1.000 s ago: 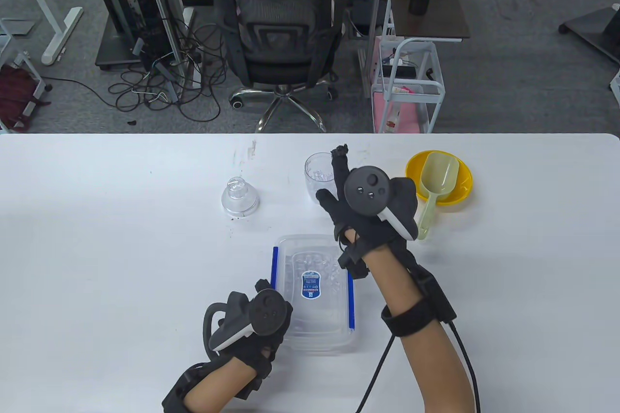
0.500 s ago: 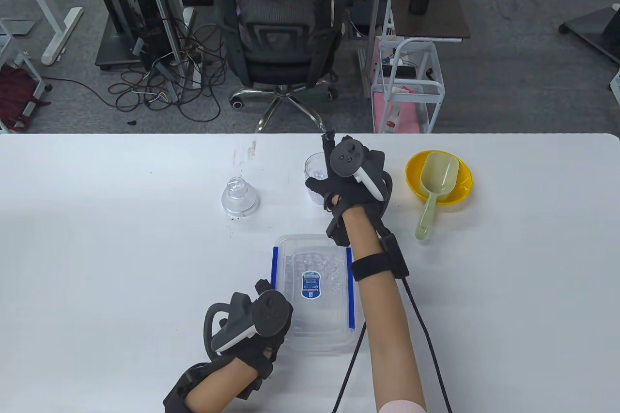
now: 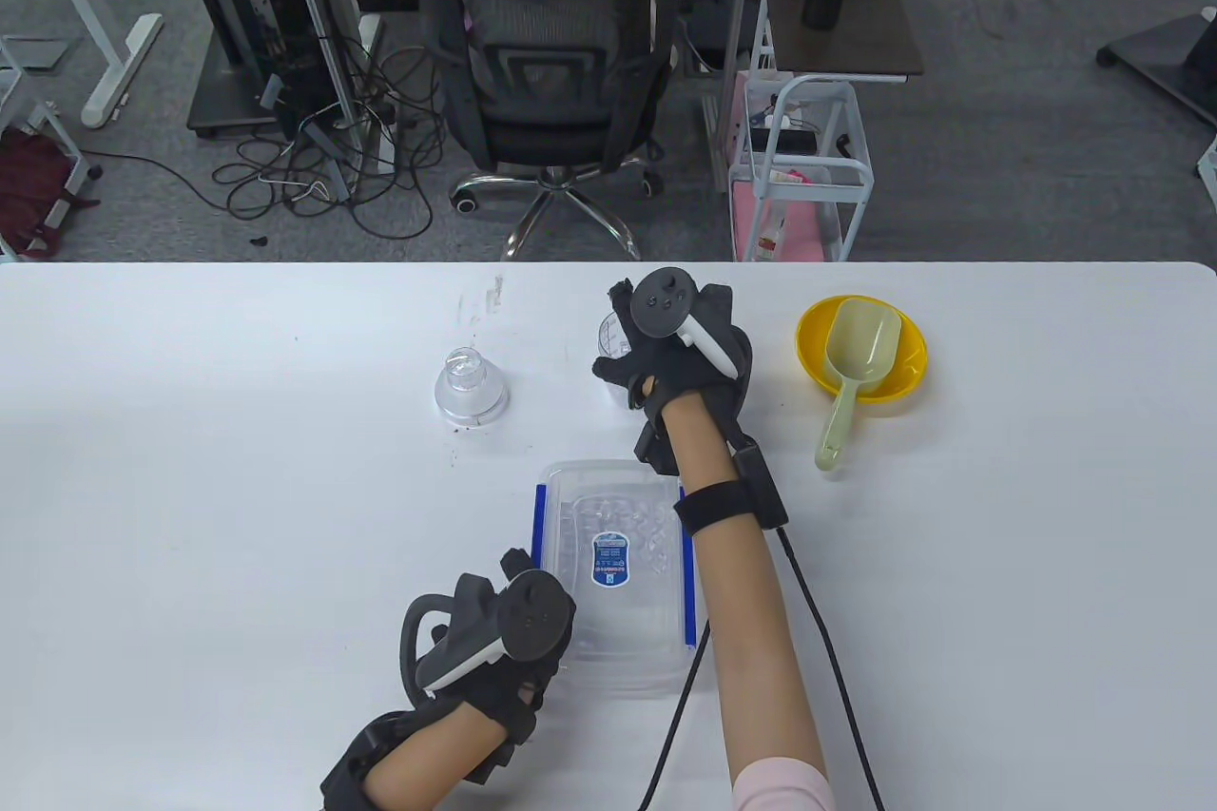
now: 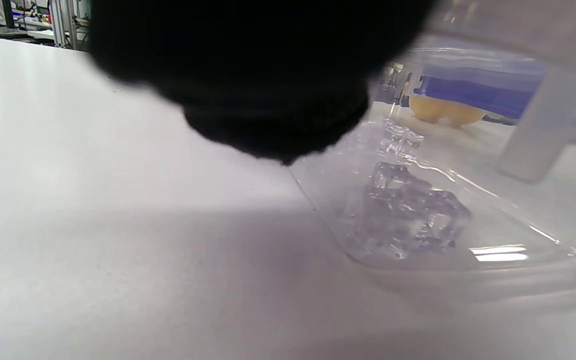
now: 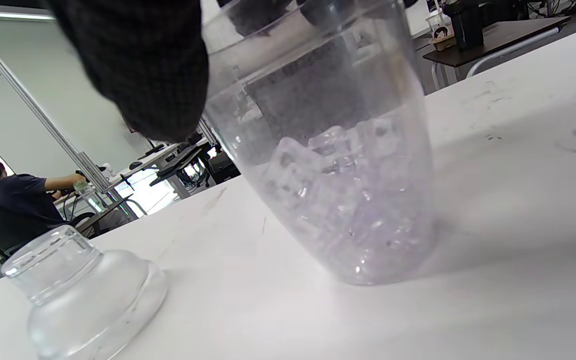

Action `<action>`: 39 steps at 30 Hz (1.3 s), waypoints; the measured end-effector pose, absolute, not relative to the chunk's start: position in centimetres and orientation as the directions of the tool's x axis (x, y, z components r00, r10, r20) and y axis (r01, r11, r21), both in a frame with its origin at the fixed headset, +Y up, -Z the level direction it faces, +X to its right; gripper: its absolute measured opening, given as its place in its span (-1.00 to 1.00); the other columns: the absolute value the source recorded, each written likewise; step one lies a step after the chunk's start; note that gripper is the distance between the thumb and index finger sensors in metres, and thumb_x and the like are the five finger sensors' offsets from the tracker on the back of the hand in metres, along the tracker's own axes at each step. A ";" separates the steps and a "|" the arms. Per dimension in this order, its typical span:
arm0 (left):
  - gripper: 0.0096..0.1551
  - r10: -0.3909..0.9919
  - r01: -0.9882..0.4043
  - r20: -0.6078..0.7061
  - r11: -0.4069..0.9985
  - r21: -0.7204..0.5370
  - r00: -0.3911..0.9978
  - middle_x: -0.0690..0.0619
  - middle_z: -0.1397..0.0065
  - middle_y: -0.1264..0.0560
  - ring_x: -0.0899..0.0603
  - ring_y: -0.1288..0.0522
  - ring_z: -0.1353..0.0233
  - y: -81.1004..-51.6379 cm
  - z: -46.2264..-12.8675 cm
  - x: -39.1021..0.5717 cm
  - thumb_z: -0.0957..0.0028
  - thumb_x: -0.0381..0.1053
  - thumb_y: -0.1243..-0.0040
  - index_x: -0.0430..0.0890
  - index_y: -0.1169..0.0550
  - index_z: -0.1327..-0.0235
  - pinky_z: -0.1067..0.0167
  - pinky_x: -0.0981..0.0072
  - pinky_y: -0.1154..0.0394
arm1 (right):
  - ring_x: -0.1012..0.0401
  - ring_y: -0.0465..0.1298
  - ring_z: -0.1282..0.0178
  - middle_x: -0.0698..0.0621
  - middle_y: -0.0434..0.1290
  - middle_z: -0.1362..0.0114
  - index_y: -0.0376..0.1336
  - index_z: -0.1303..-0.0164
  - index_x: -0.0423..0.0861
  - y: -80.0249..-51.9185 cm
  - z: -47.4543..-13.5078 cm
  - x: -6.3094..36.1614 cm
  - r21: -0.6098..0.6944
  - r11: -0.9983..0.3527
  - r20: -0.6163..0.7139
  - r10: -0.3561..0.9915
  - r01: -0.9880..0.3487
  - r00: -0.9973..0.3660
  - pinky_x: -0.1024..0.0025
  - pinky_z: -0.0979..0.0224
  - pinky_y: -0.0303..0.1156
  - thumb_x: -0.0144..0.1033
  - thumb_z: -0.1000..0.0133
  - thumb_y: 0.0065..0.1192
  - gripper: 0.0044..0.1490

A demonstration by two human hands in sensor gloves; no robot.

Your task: Shake ice in a plastic shaker with both hands

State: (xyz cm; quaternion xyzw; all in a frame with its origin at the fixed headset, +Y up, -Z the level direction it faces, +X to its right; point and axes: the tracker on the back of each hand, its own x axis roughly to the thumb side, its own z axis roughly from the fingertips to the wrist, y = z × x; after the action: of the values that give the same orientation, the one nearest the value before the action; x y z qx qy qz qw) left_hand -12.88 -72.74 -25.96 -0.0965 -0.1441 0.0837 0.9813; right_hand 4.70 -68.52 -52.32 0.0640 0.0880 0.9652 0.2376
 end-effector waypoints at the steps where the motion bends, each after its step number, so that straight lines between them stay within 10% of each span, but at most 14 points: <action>1: -0.11 0.192 -0.136 0.266 0.967 -0.214 0.945 -0.16 0.54 -0.73 0.07 -0.65 0.76 -72.7 -26.0 -12.9 -0.19 0.12 0.22 -0.69 -0.15 -0.26 0.77 0.39 -0.63 | -0.28 -0.13 -0.61 -0.32 -0.18 -0.71 -0.13 -0.74 -0.12 -68.5 -52.3 4.7 0.210 -0.870 0.079 0.470 -0.446 -0.879 -0.34 -0.53 -0.07 -0.03 0.00 0.46 0.23; 7: -0.11 0.194 -0.139 0.265 0.968 -0.211 0.944 -0.16 0.54 -0.73 0.07 -0.65 0.77 -72.8 -26.0 -12.9 -0.19 0.12 0.21 -0.70 -0.15 -0.26 0.77 0.38 -0.63 | -0.41 -0.17 -0.61 -0.41 -0.31 -0.73 -0.28 -0.72 0.13 -69.0 -52.1 5.6 0.339 -0.842 0.010 0.449 -0.419 -0.894 -0.40 -0.48 0.02 -0.02 -0.01 0.46 0.27; 12: -0.11 0.222 -0.157 0.261 0.956 -0.246 0.939 -0.15 0.53 -0.73 0.08 -0.66 0.76 -72.7 -26.2 -13.2 -0.19 0.12 0.21 -0.69 -0.15 -0.26 0.77 0.39 -0.64 | -0.36 0.20 -0.49 -0.47 -0.02 -0.63 -0.11 -0.69 0.02 -68.6 -51.3 5.9 0.273 -0.862 0.103 0.468 -0.427 -0.878 -0.20 -0.35 0.33 -0.09 0.13 0.62 0.29; 19: -0.12 0.436 -0.338 0.153 0.838 -0.428 0.887 -0.18 0.39 -0.72 0.05 -0.69 0.62 -72.2 -27.9 -15.9 -0.21 0.17 0.11 -0.58 -0.24 -0.36 0.63 0.34 -0.66 | -0.32 0.31 -0.42 -0.51 0.09 -0.56 -0.16 -0.62 -0.30 -63.9 -47.7 7.4 0.088 -0.885 0.233 0.465 -0.458 -0.854 -0.11 -0.26 0.43 0.02 0.18 0.62 0.43; 22: -0.16 0.434 -0.382 0.105 0.866 -0.323 0.895 -0.19 0.35 -0.72 0.04 -0.70 0.60 -70.9 -29.0 -18.2 -0.21 0.15 0.09 -0.54 -0.29 -0.38 0.61 0.34 -0.66 | -0.33 0.31 -0.40 -0.54 0.10 -0.55 -0.12 -0.64 -0.30 -61.0 -45.2 8.0 0.018 -0.883 0.310 0.451 -0.469 -0.837 -0.13 -0.26 0.42 0.03 0.17 0.62 0.41; 30: -0.18 0.385 -0.392 0.080 0.913 0.115 0.919 -0.34 -0.40 -0.39 -0.30 -0.58 -0.17 -67.9 -34.2 -22.1 -0.18 0.12 -0.07 -0.19 -0.18 -0.63 0.04 0.05 -0.56 | -0.34 0.38 -0.29 -0.57 0.19 -0.49 0.03 -0.66 -0.30 -57.3 -36.2 9.8 -0.137 -0.862 0.480 0.373 -0.488 -0.794 -0.11 -0.21 0.46 0.12 0.16 0.59 0.35; 39: -0.06 0.222 -0.223 0.034 0.975 0.025 0.975 -0.09 -0.74 0.15 -0.44 0.08 -0.69 -69.1 -42.6 -22.0 -0.13 0.21 -0.18 0.19 0.01 -0.69 -0.45 -0.39 -0.10 | -0.34 0.41 -0.24 -0.59 0.23 -0.47 0.05 -0.66 -0.36 -59.4 -29.7 10.8 -0.073 -0.870 0.516 0.385 -0.487 -0.765 -0.09 -0.20 0.47 0.16 0.14 0.56 0.35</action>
State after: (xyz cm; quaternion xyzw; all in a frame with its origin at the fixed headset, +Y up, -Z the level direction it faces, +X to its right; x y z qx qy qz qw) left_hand -22.03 -69.08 -42.57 0.0141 -0.0155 0.1118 0.9935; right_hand 10.82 -59.43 -29.71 0.2506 -0.1016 0.9340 0.2334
